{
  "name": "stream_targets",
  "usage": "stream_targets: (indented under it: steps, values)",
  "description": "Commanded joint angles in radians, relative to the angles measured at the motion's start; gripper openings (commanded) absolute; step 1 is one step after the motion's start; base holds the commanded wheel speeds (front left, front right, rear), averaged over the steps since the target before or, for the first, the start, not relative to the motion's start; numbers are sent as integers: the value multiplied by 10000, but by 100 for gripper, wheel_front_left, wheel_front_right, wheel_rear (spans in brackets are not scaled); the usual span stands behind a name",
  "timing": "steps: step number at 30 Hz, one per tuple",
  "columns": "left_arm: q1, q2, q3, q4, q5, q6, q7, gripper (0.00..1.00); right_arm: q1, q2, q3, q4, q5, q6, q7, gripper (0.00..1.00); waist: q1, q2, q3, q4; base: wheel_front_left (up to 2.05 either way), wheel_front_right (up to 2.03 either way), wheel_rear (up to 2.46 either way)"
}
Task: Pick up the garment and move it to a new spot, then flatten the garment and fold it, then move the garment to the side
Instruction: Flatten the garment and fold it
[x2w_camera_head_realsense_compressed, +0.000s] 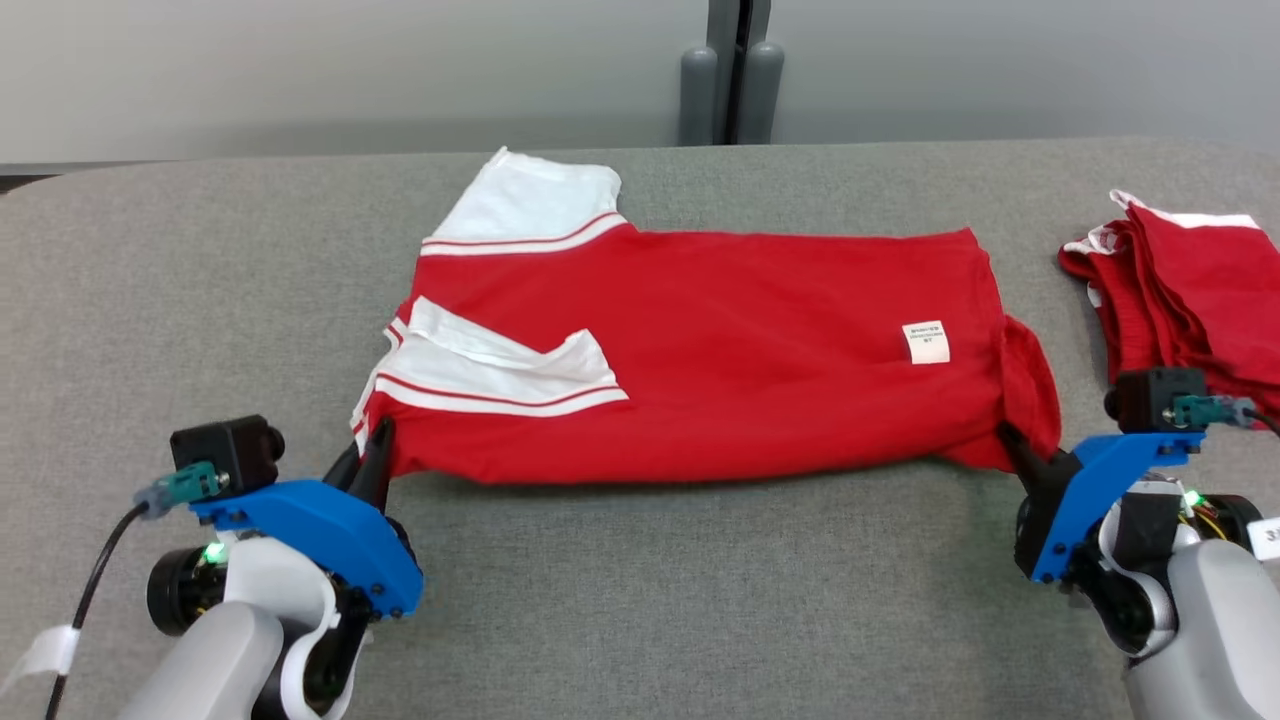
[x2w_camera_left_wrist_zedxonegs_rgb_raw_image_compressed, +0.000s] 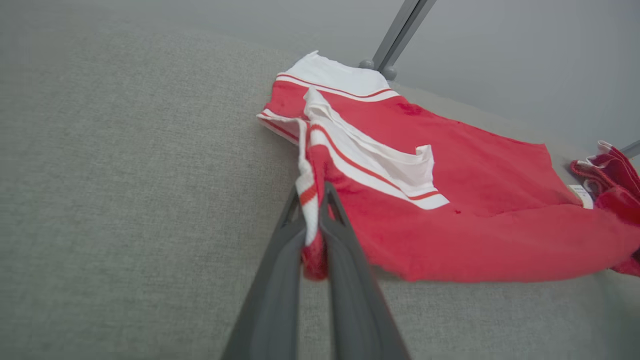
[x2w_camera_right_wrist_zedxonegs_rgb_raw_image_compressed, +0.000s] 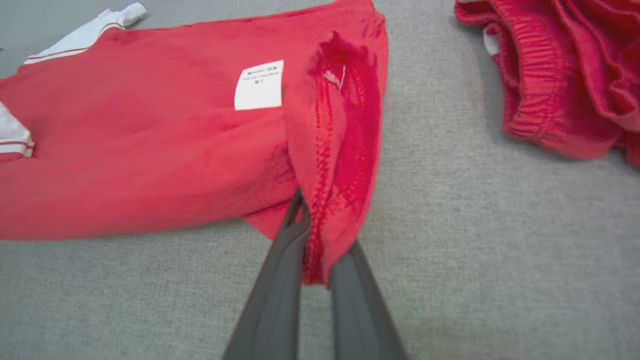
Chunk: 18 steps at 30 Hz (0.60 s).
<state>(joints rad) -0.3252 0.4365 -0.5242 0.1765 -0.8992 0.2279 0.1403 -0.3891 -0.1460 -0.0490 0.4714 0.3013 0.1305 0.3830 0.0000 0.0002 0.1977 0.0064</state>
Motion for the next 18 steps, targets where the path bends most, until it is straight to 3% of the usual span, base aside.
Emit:
stream_targets:
  steps: [1,6,10,18]
  values:
    - [478,137,90,-445,-59,155,-58,0,441,-286,-44,-473,299,4,214,0,0,-2,-157,36,0,0,0]
    - [1684,265,35,-1629,-243,604,-46,0,1760,-556,-57,-1950,773,5,819,0,0,-2,-448,181,0,0,0]
    - [2599,201,-81,-2110,-450,925,38,0,2941,-383,-147,-2948,950,5,1237,0,0,-2,-535,254,0,0,0]
    - [3238,112,-170,-1844,-742,1146,161,0,3899,118,-633,-3461,646,5,1256,0,0,-2,-533,194,0,0,0]
